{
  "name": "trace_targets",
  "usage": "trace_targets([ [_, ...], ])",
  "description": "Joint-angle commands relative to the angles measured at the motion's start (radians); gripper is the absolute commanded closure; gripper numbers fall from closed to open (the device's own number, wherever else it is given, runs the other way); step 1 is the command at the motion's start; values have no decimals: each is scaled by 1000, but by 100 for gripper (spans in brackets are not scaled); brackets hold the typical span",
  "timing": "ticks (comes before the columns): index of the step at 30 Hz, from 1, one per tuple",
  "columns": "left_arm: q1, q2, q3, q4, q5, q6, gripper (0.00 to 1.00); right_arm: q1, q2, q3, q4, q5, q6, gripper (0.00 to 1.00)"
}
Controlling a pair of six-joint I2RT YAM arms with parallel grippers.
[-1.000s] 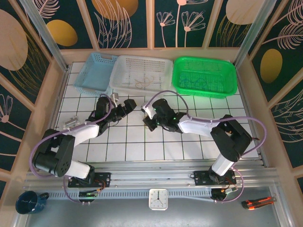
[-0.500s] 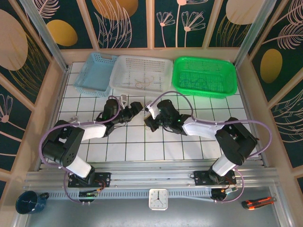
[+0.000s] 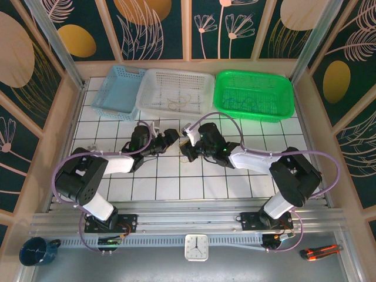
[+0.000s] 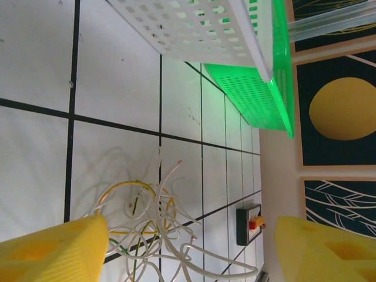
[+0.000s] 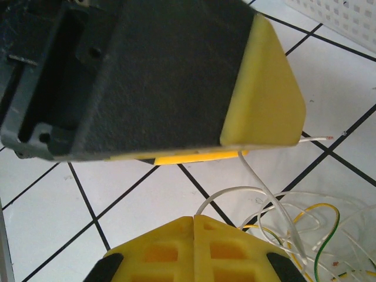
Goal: Untangle the cables
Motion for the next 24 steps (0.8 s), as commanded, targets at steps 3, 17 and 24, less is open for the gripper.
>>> trace_targets([
  [3, -14, 17, -3, 69, 15, -23, 36, -9, -23, -17, 47, -21, 21, 100],
  [17, -15, 7, 9, 74, 11, -29, 95, -12, -40, -60, 78, -21, 38, 100],
  [24, -15, -52, 12, 52, -6, -21, 100, -18, -48, -91, 112, -17, 59, 100],
])
